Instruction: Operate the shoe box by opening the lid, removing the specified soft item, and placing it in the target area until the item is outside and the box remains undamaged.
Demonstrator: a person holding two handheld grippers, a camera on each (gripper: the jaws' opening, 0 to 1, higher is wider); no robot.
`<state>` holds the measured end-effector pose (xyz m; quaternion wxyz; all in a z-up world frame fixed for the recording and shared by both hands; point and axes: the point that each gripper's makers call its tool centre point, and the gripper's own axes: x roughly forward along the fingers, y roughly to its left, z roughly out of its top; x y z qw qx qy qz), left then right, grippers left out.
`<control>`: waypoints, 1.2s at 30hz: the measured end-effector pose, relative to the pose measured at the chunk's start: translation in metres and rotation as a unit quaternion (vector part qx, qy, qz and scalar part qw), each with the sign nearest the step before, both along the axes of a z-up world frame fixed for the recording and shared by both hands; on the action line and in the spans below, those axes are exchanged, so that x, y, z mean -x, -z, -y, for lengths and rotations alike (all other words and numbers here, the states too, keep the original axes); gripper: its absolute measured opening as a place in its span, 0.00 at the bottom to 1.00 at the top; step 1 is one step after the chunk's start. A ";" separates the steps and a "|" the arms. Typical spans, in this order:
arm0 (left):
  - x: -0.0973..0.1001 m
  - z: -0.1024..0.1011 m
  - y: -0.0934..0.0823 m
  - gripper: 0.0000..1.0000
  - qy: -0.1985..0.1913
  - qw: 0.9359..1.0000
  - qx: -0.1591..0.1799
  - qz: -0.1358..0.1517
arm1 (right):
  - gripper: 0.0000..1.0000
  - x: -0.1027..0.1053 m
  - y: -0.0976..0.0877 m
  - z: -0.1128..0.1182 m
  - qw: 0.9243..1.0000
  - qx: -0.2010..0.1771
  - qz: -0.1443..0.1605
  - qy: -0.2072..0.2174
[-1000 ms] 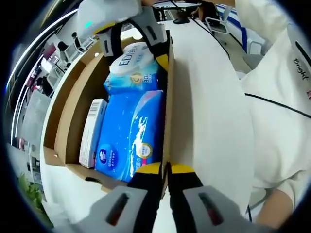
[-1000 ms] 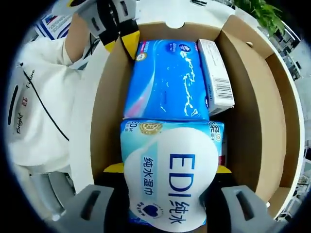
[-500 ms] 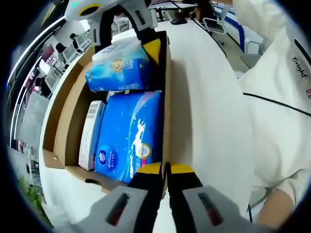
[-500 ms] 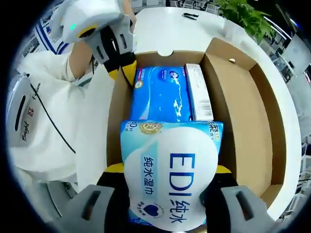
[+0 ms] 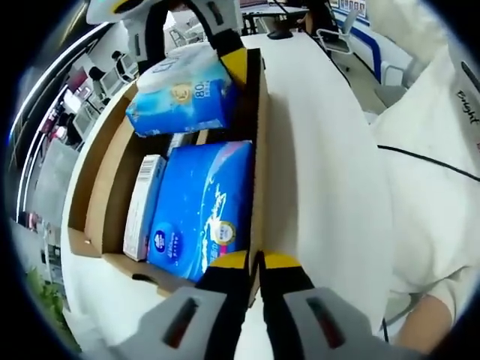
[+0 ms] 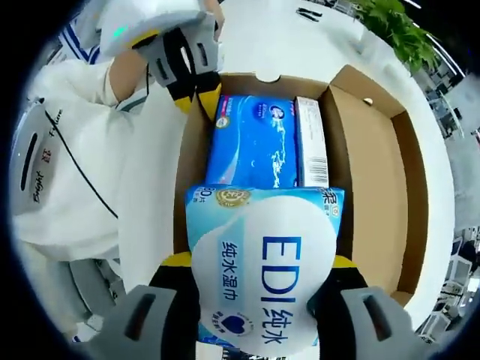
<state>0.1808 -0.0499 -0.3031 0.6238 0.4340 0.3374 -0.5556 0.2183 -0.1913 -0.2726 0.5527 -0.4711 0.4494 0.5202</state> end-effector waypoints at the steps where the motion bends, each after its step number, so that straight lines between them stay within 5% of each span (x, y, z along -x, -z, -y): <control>1: 0.000 0.000 0.000 0.04 -0.003 1.000 0.003 -0.002 | 0.61 0.001 0.001 -0.001 1.000 0.005 -0.002 0.000; 21: 0.002 -0.001 0.000 0.05 -0.003 1.000 -0.004 0.004 | 0.60 0.016 -0.002 0.005 0.999 0.027 -0.008 -0.034; 36: 0.002 -0.001 0.000 0.06 -0.005 1.000 -0.001 0.011 | 0.60 0.016 -0.027 0.011 0.997 0.034 0.014 -0.071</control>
